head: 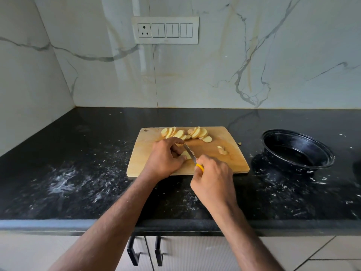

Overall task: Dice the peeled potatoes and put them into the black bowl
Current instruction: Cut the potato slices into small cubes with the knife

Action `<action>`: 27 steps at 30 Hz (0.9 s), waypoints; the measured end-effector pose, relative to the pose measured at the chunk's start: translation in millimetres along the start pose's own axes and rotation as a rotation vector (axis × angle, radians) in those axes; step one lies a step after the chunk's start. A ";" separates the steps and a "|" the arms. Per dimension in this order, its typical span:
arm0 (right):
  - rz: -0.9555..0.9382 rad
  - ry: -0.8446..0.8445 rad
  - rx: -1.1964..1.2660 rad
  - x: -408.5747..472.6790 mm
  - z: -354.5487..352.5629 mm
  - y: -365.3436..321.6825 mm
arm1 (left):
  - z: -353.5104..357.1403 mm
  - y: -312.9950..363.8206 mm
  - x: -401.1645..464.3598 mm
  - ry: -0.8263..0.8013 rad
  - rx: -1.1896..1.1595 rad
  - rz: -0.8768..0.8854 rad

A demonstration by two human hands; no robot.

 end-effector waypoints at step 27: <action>-0.028 -0.129 -0.029 -20.4 -31.8 9.1 | 3.4 3.0 2.5 -0.085 0.127 0.131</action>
Point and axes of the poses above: each hand's wrist, its own x-axis towards the middle knuckle, its own z-axis out of the palm, y = z × x, the point moved 1 cm from there along x, towards the middle knuckle, and after that the axes turned 12 degrees about y, right-handed, at the moved point
